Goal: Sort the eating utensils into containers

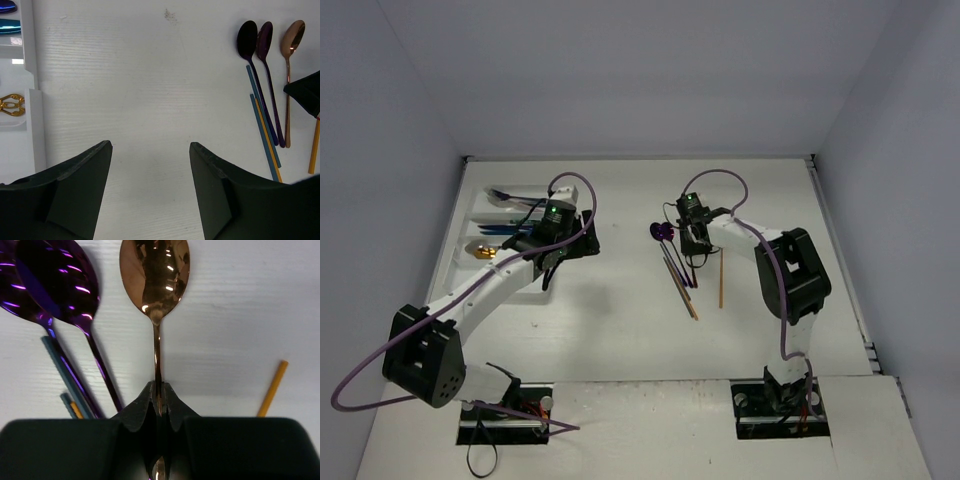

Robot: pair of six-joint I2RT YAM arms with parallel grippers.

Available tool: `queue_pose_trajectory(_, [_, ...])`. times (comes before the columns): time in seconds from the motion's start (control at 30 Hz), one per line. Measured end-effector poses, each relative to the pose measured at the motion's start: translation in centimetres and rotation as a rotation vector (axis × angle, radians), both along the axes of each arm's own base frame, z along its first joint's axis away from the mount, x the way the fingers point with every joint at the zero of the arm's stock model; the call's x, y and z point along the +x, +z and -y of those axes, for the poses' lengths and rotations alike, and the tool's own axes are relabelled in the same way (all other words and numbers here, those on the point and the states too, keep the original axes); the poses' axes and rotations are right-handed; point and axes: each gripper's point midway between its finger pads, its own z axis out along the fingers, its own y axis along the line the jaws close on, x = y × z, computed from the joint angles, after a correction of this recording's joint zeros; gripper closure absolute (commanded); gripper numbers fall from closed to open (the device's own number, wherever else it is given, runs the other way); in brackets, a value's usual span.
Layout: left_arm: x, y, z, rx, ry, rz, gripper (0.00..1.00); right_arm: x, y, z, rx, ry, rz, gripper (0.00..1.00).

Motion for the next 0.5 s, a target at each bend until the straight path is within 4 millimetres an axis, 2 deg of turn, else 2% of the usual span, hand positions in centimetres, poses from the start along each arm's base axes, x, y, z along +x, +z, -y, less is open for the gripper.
queue_pose_trajectory(0.1, [0.0, -0.2, 0.1, -0.002, -0.003, -0.008, 0.39, -0.5, 0.0, 1.2, -0.005, -0.032, -0.005, 0.93])
queue_pose_trajectory(0.3, [0.1, -0.6, 0.3, -0.004, -0.004, -0.019, 0.39, -0.5, 0.0, 1.7, -0.008, -0.044, -0.011, 0.78])
queue_pose_trajectory(0.5, [0.1, -0.5, 0.3, -0.005, -0.005, -0.02, 0.39, 0.3, 0.0, 1.9, 0.005, -0.059, -0.027, 0.78])
